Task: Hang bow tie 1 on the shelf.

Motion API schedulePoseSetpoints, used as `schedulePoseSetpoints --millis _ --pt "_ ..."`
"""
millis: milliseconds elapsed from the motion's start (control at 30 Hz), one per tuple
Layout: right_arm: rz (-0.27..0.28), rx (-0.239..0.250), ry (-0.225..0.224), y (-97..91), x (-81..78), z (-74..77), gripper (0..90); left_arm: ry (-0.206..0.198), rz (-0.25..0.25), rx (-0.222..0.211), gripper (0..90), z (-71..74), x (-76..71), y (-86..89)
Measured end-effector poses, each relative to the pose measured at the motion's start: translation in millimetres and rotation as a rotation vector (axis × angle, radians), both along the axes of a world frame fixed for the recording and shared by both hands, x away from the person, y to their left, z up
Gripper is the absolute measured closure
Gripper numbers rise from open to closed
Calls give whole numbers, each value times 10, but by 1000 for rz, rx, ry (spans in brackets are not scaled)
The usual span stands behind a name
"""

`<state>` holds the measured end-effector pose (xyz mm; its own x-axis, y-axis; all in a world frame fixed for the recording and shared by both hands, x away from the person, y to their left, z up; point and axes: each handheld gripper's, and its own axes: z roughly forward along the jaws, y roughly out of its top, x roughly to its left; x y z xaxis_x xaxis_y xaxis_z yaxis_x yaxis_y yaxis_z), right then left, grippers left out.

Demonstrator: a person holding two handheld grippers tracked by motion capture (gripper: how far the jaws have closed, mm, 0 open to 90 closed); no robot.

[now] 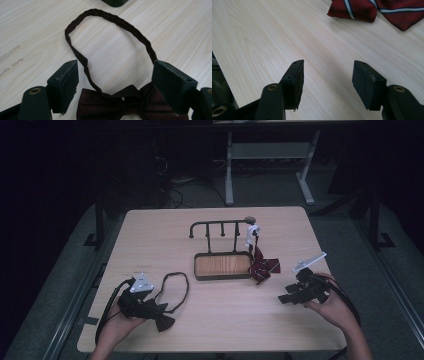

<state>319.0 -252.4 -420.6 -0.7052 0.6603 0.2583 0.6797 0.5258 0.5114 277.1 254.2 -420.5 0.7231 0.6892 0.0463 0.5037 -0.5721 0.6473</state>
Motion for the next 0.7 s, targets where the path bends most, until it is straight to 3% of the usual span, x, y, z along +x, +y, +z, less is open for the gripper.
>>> schedulePoseSetpoints --millis 233,467,567,700 --pt "-15 18 14 -35 -38 -61 427 3 -4 13 270 45 76 -16" --pt "-2 24 0 -13 -70 -48 424 7 -23 74 334 125 291 -112" --pt "-4 32 5 -35 -75 -33 424 22 -38 91 418 152 392 -124" --pt "1 43 -2 -44 -74 -21 424 40 -31 115 466 159 529 -139"
